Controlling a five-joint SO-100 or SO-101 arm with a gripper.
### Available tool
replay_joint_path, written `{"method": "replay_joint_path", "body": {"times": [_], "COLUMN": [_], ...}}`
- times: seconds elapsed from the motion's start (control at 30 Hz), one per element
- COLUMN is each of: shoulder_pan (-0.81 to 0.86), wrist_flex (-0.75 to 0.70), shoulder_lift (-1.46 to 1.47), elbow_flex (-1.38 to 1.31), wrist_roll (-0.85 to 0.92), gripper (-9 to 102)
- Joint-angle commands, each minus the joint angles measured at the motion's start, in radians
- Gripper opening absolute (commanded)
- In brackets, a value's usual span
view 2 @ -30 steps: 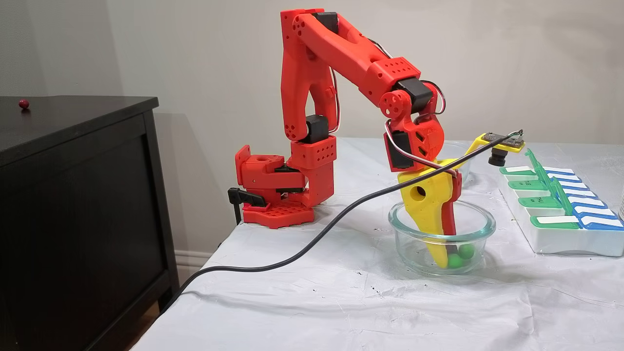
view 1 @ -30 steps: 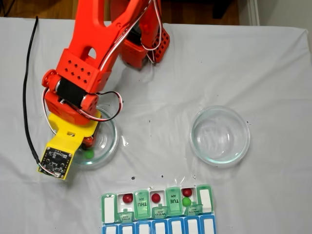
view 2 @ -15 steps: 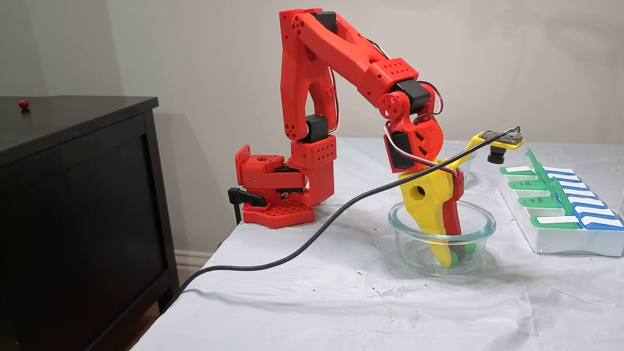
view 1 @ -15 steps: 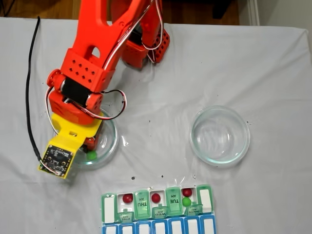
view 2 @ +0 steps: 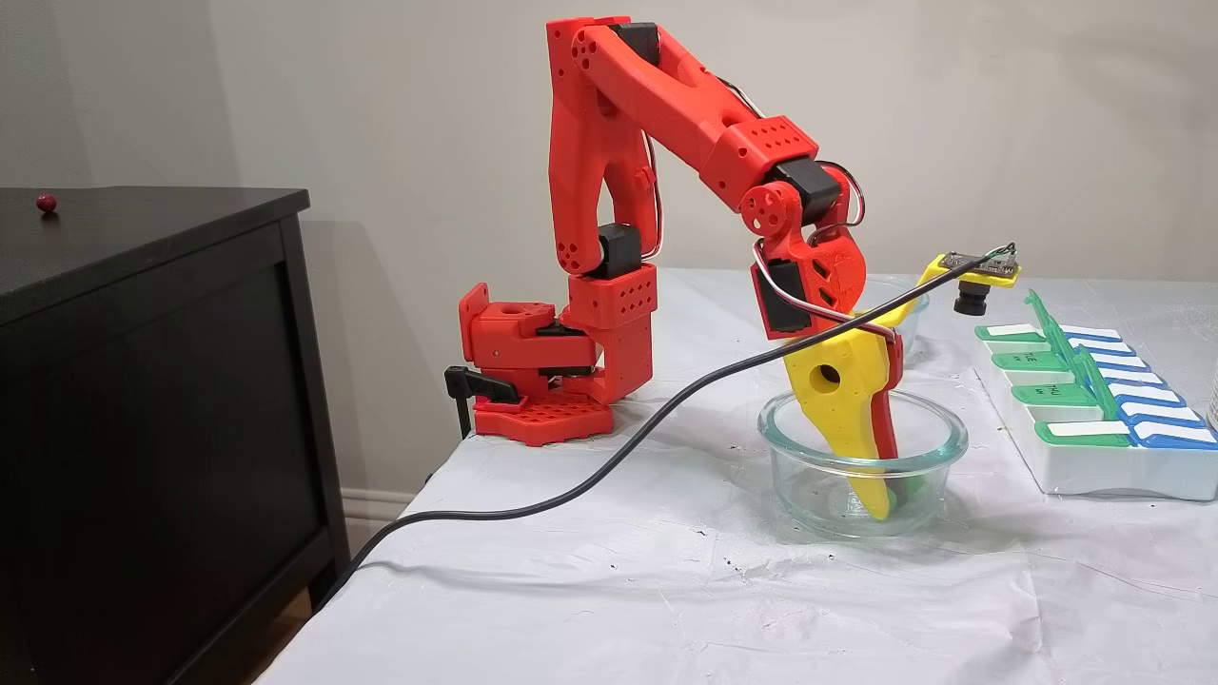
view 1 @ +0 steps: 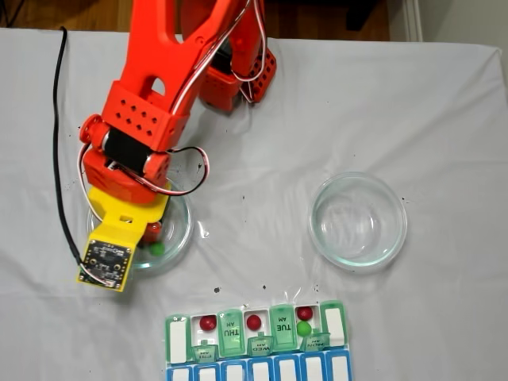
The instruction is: Sort medicines into box.
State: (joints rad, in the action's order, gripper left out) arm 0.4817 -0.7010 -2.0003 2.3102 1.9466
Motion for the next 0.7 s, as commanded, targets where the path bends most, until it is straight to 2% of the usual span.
{"method": "replay_joint_path", "body": {"times": [0.0,0.2,0.43,0.57,0.67], "shoulder_pan": [0.005,-0.008,-0.040,-0.084,-0.155], "wrist_flex": [-0.021,-0.121,-0.164,-0.133,-0.052], "shoulder_lift": [-0.078,-0.229,-0.488,-0.607,-0.683], "elbow_flex": [0.003,0.002,0.015,-0.005,0.003], "wrist_roll": [0.011,0.000,-0.097,-0.236,-0.402], "gripper": [0,0,0,0,0]}}
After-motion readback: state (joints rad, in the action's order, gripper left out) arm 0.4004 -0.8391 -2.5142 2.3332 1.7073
